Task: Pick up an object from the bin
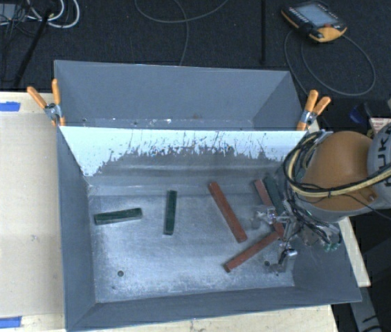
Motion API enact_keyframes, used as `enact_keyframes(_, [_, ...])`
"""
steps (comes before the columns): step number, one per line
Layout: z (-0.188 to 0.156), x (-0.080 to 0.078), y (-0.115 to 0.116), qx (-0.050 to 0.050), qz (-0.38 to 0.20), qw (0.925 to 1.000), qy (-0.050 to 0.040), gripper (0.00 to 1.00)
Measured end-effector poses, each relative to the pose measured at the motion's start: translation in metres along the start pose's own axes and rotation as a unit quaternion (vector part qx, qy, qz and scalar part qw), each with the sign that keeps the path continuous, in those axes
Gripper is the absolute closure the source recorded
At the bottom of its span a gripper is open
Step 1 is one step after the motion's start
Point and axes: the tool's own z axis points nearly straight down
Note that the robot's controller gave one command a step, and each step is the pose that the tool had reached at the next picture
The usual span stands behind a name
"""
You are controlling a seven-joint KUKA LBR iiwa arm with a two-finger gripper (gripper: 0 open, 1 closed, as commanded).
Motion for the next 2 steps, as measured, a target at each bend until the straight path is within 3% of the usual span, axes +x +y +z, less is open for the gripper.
enact_keyframes(1, [0.0162,-0.0139,-0.0062,0.000,-0.152,0.9884,-0.0011,1.00])
enact_keyframes(2, [0.0162,-0.0140,-0.0061,0.000,-0.152,0.9883,-0.0011,1.00])
